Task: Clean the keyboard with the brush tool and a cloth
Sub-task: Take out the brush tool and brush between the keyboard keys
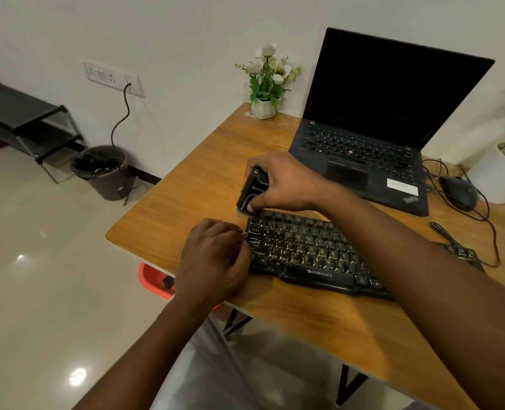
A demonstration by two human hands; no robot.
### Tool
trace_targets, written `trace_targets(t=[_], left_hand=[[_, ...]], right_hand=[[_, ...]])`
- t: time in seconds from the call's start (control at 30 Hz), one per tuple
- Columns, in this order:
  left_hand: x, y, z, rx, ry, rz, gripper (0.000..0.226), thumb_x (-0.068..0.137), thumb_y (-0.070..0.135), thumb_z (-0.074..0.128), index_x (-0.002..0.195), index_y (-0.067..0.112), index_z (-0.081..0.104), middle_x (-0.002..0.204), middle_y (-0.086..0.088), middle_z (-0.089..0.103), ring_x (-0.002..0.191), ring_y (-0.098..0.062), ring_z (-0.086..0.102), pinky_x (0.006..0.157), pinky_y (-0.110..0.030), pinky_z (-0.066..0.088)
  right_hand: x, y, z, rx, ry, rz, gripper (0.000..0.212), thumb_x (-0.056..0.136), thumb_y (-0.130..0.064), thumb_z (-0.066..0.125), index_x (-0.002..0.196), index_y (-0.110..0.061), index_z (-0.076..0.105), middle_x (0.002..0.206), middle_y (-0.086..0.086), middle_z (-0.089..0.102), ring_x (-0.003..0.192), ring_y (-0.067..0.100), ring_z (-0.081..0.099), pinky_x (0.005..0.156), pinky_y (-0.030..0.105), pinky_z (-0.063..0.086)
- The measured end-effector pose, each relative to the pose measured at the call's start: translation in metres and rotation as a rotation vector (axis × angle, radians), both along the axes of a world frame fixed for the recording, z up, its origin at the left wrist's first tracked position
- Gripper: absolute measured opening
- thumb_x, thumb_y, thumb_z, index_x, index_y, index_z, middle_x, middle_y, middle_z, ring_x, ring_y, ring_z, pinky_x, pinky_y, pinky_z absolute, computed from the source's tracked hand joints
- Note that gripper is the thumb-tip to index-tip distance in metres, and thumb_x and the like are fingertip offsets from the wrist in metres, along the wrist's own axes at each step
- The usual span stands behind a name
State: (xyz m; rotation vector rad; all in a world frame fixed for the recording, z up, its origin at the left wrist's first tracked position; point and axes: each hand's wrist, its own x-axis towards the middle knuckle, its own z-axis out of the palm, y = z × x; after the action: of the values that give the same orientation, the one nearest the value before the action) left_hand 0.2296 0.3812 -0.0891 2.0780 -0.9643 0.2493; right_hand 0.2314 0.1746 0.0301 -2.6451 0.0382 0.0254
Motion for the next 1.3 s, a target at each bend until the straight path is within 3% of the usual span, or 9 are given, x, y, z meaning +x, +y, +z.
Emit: trace_targets(t=[0.37, 0.57, 0.73, 0.97, 1.1, 1.3], left_hand=[[-0.001, 0.0, -0.001, -0.015, -0.004, 0.029, 0.024, 0.093, 0.032, 0.065, 0.096, 0.017, 0.083, 0.103, 0.007, 0.077, 0.102, -0.014, 0.063, 0.092, -0.045, 0.05], [-0.002, 0.0, -0.001, 0.012, -0.013, 0.045, 0.026, 0.094, 0.034, 0.062, 0.1, 0.019, 0.083, 0.095, 0.008, 0.073, 0.09, -0.016, 0.058, 0.084, -0.048, 0.047], [-0.002, 0.001, 0.0, 0.024, -0.013, 0.045, 0.033, 0.093, 0.037, 0.058, 0.104, 0.019, 0.084, 0.087, 0.009, 0.066, 0.082, -0.019, 0.052, 0.076, -0.048, 0.044], [-0.001, 0.001, 0.0, 0.044, 0.0, 0.039, 0.037, 0.093, 0.038, 0.054, 0.105, 0.017, 0.084, 0.08, 0.009, 0.06, 0.077, -0.017, 0.049, 0.073, -0.047, 0.044], [-0.002, 0.001, 0.0, 0.048, 0.003, 0.035, 0.037, 0.093, 0.036, 0.055, 0.106, 0.016, 0.084, 0.079, 0.008, 0.061, 0.076, -0.018, 0.05, 0.073, -0.048, 0.045], [-0.003, 0.001, 0.002, 0.056, 0.011, 0.025, 0.037, 0.092, 0.036, 0.055, 0.107, 0.017, 0.083, 0.079, 0.007, 0.062, 0.076, -0.018, 0.051, 0.073, -0.048, 0.045]], right_hand=[[-0.045, -0.059, 0.026, -0.2, 0.294, -0.017, 0.037, 0.071, -0.021, 0.097, 0.095, -0.016, 0.07, 0.087, 0.001, 0.077, 0.075, 0.019, 0.077, 0.074, 0.052, 0.064], [-0.038, -0.029, 0.016, -0.063, 0.167, -0.005, 0.037, 0.075, -0.022, 0.094, 0.101, -0.018, 0.068, 0.095, -0.002, 0.074, 0.087, 0.015, 0.073, 0.078, 0.046, 0.065], [-0.025, -0.002, 0.006, 0.025, 0.036, -0.007, 0.039, 0.075, -0.024, 0.093, 0.104, -0.016, 0.068, 0.098, 0.0, 0.072, 0.09, 0.02, 0.072, 0.079, 0.051, 0.063], [-0.039, -0.027, 0.017, -0.184, 0.196, 0.018, 0.041, 0.073, -0.027, 0.095, 0.103, -0.021, 0.067, 0.099, -0.001, 0.073, 0.09, 0.02, 0.071, 0.078, 0.05, 0.063], [-0.044, -0.036, 0.028, -0.321, 0.282, 0.029, 0.04, 0.073, -0.029, 0.095, 0.1, -0.019, 0.069, 0.092, -0.003, 0.07, 0.087, 0.02, 0.068, 0.073, 0.043, 0.06], [-0.03, -0.006, 0.015, -0.134, 0.128, 0.017, 0.039, 0.075, -0.024, 0.093, 0.102, -0.017, 0.067, 0.094, -0.003, 0.07, 0.086, 0.018, 0.069, 0.068, 0.039, 0.06]])
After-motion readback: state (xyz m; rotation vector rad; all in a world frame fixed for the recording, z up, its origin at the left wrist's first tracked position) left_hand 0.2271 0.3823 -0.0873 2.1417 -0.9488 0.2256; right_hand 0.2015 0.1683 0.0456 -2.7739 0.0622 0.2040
